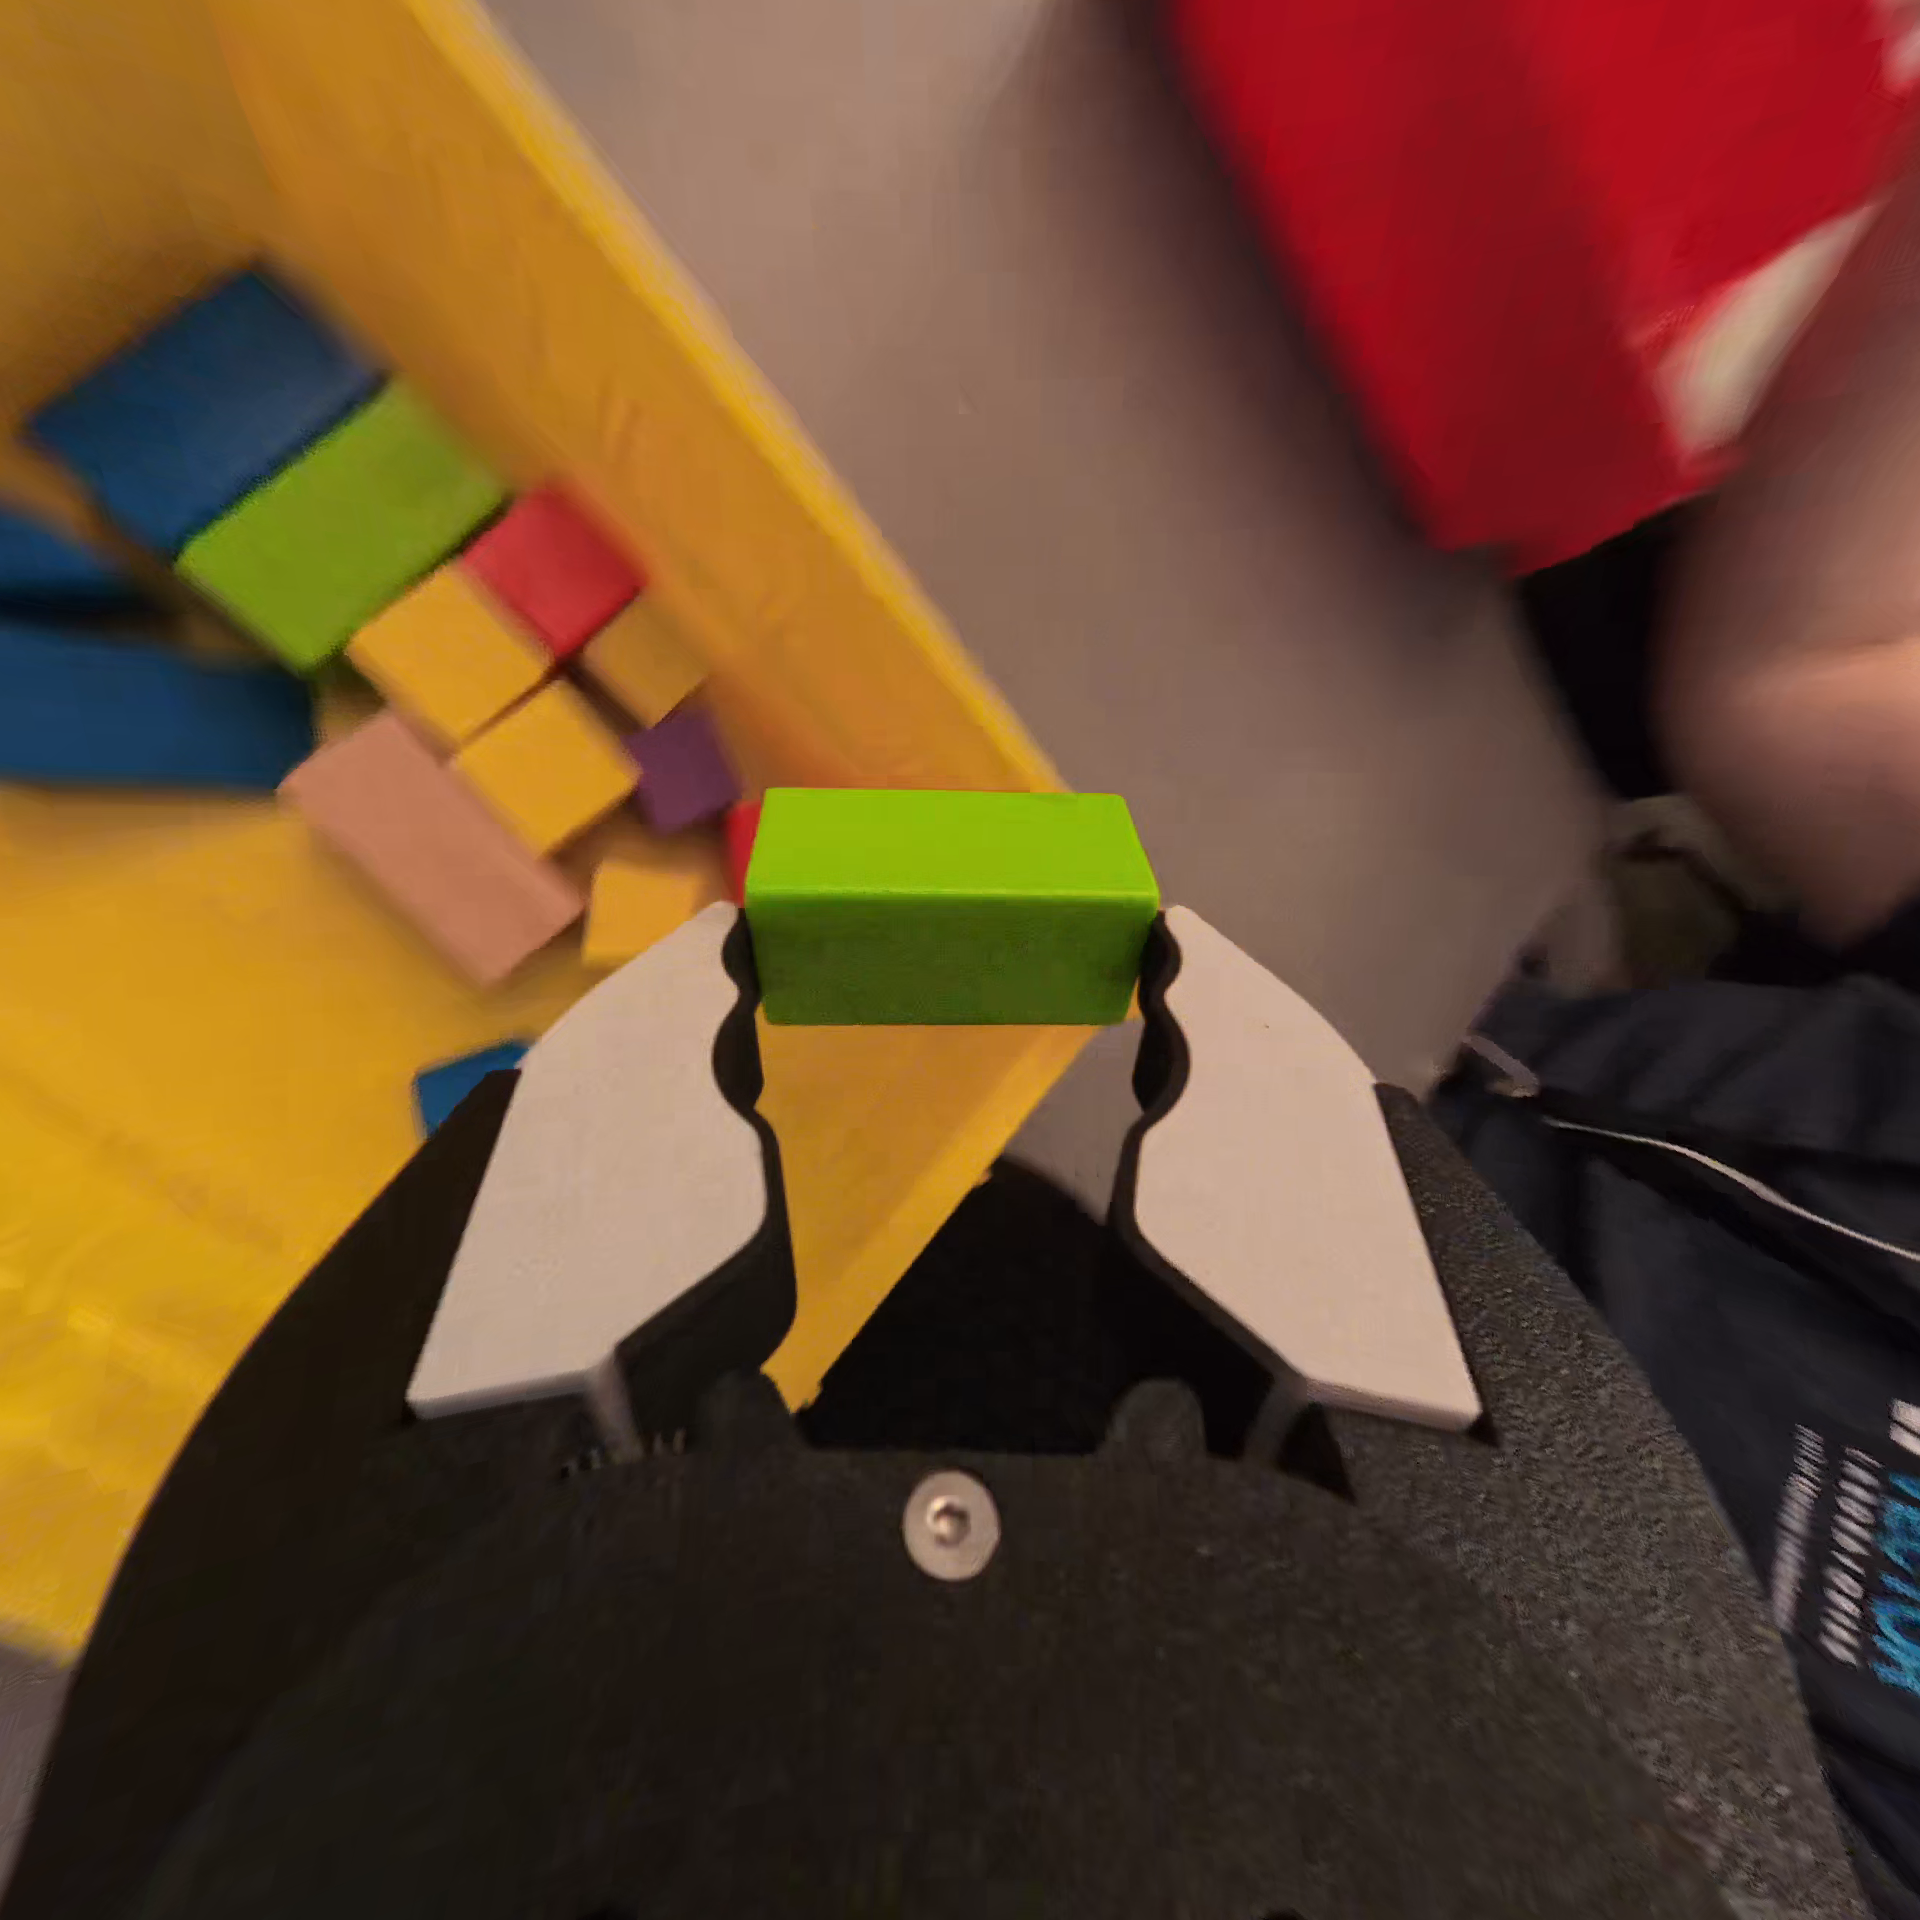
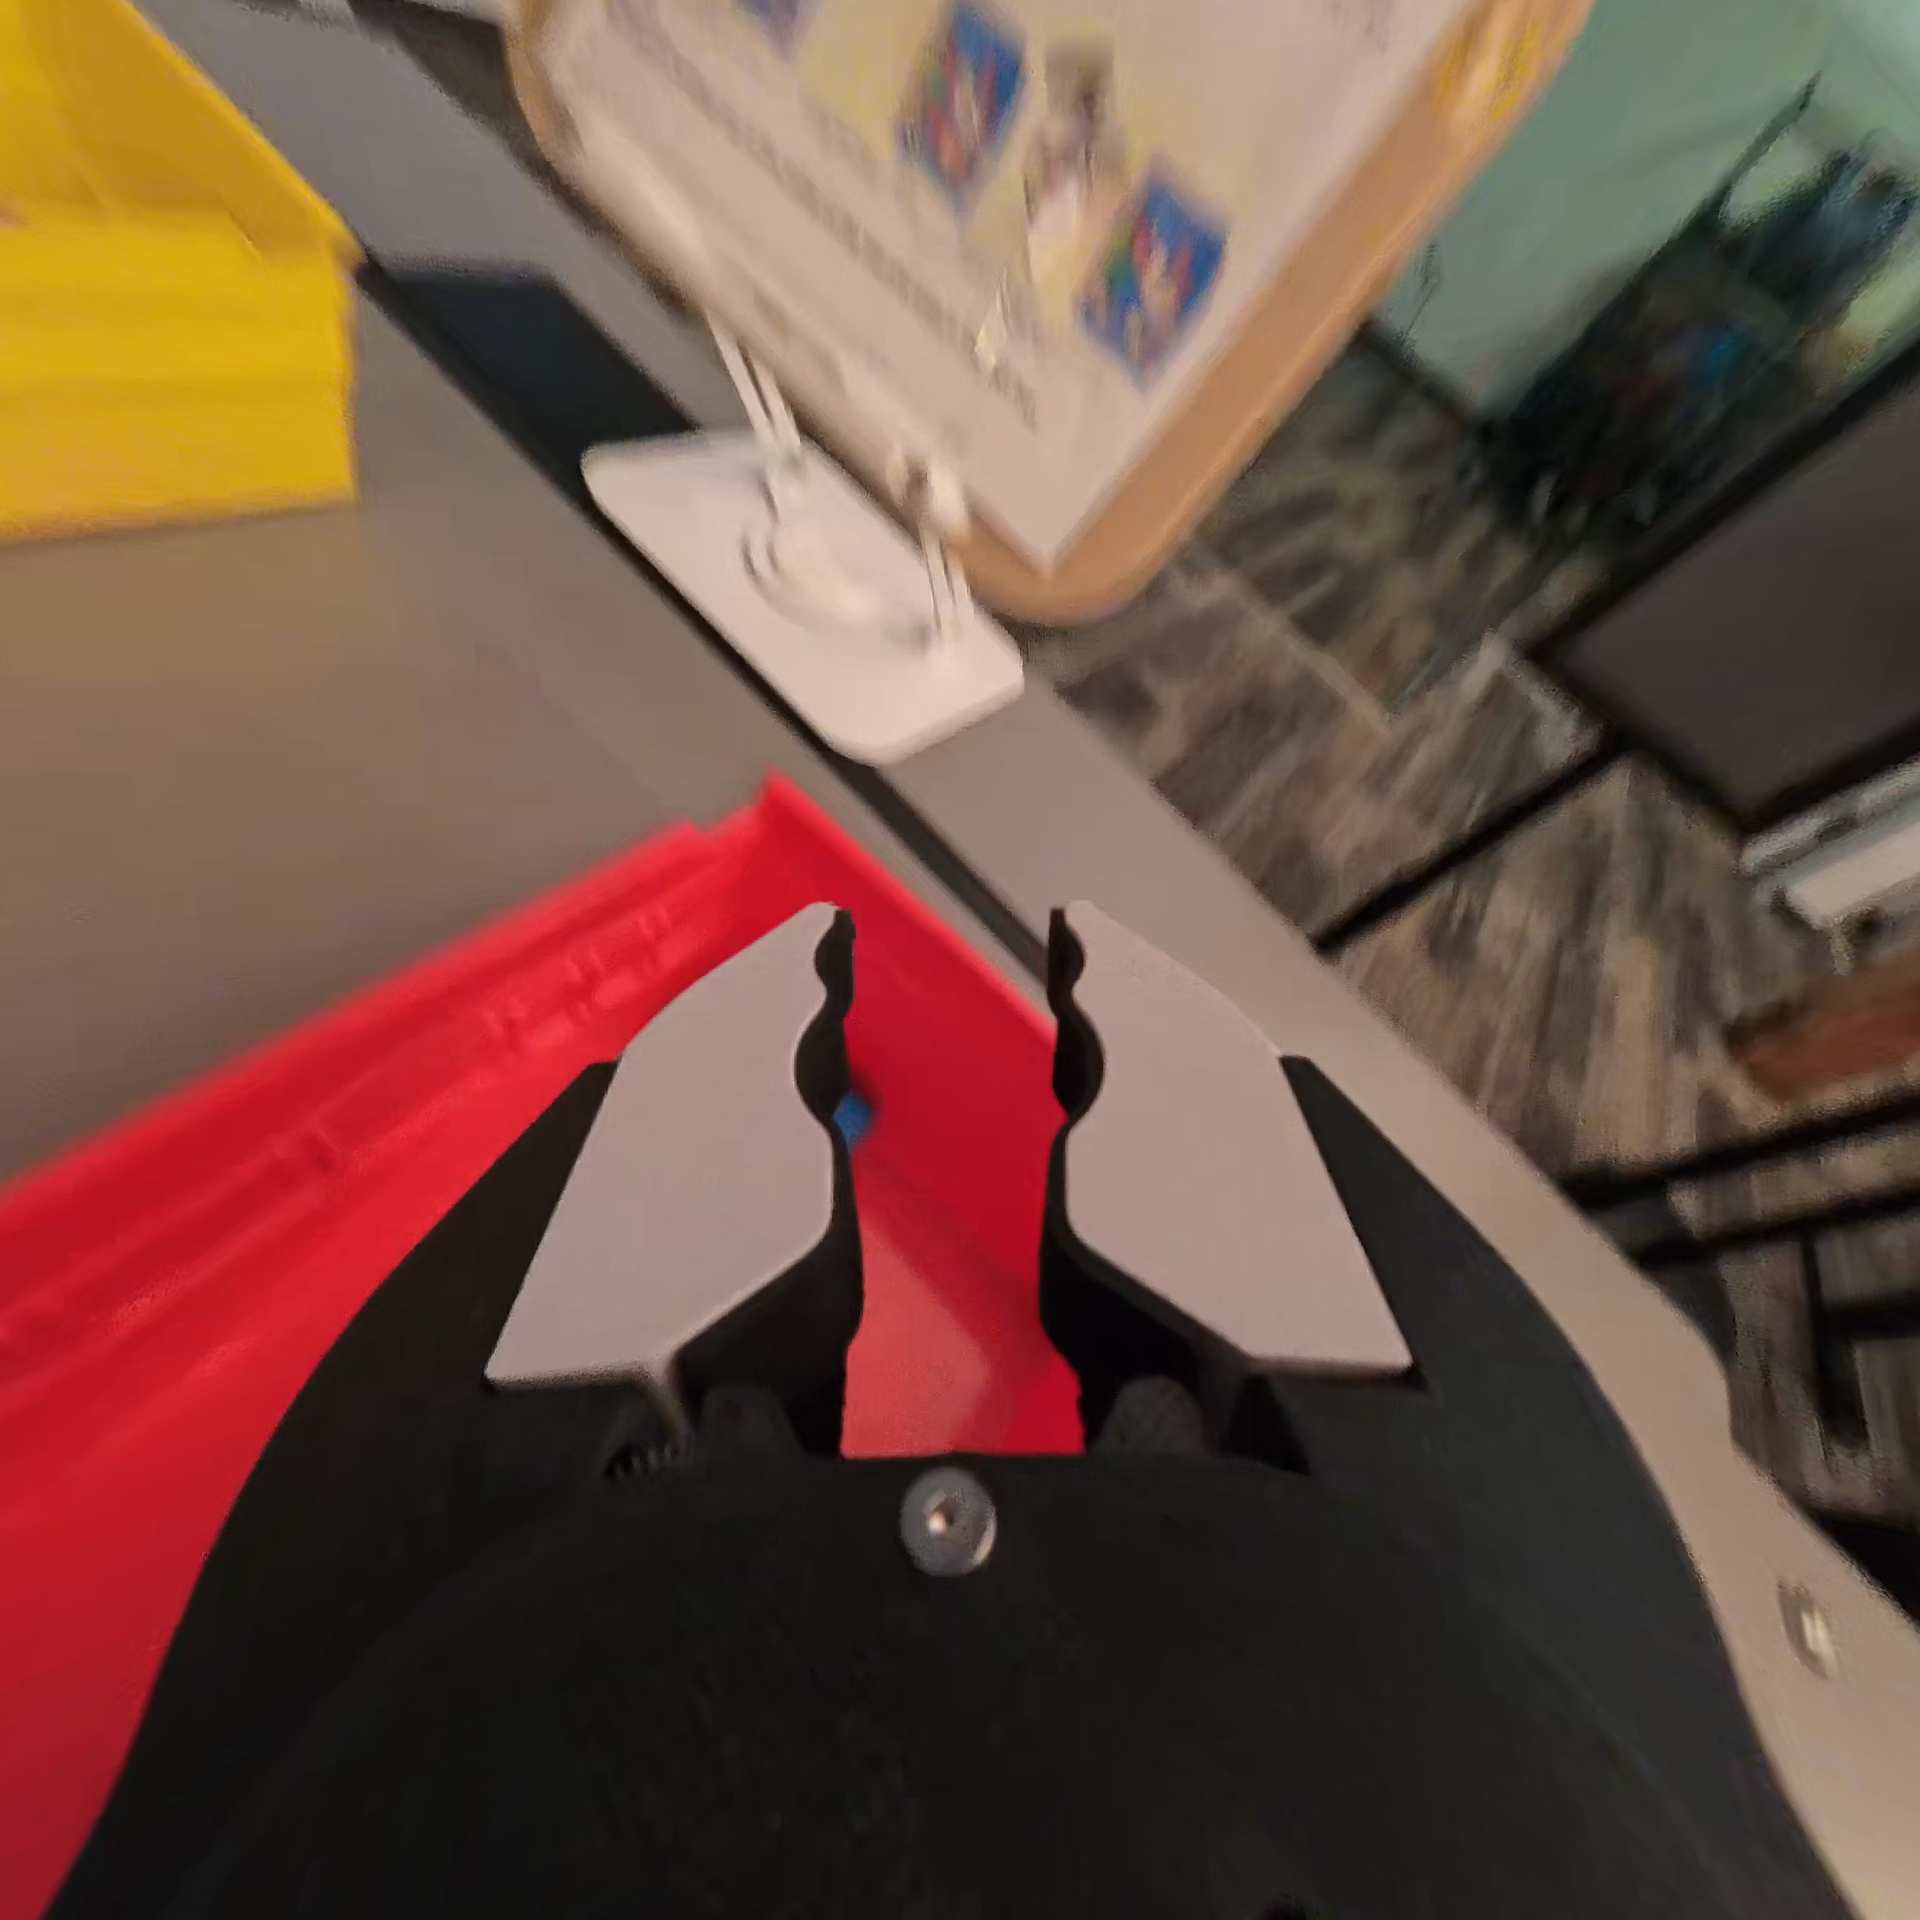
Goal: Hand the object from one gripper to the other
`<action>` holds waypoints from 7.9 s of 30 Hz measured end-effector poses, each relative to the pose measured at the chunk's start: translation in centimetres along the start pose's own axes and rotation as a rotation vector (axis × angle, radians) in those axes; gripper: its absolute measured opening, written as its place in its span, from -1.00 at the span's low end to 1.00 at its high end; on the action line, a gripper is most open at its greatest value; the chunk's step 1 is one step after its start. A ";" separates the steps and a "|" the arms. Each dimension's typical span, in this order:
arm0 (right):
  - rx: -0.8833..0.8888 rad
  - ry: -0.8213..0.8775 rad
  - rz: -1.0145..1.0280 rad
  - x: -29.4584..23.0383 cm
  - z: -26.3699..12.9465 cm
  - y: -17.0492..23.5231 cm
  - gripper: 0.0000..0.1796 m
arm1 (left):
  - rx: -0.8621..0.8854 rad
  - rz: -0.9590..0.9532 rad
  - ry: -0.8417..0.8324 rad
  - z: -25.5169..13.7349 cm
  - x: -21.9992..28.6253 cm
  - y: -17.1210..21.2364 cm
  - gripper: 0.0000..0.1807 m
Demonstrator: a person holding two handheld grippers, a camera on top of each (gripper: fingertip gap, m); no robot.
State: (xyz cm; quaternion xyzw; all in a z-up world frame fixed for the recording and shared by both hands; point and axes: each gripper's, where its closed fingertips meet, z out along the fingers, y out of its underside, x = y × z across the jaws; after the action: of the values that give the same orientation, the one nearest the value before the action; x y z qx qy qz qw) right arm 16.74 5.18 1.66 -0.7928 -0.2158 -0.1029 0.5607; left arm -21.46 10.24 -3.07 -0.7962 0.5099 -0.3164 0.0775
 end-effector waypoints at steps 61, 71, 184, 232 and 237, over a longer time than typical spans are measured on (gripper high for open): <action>-0.604 -0.358 -0.541 -8.3 4.4 12.5 -0.62 | 0.104 0.720 0.599 -2.6 15.8 0.9 -0.44; -0.570 -0.340 -0.600 -8.6 5.3 12.3 -0.62 | 0.090 0.751 0.602 -2.9 16.6 1.5 -0.46; 0.175 -0.222 -0.550 -10.5 -2.9 -7.3 -0.65 | -0.161 0.030 0.005 -0.6 -2.4 4.0 -0.63; -0.064 -0.095 -0.068 -2.0 -2.6 -1.8 -0.73 | 0.340 0.664 0.434 -6.2 14.6 -2.4 -0.72; -0.403 -0.115 -0.025 -1.3 1.2 8.0 -0.73 | 0.453 0.781 0.545 -7.9 17.5 -2.4 -0.72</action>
State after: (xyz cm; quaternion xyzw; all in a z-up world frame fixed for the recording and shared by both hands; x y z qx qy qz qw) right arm 19.17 3.81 -6.03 -0.8908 -0.2322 -0.1056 0.3762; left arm -19.39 -2.11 11.68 -0.3988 0.6892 -0.5618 0.2246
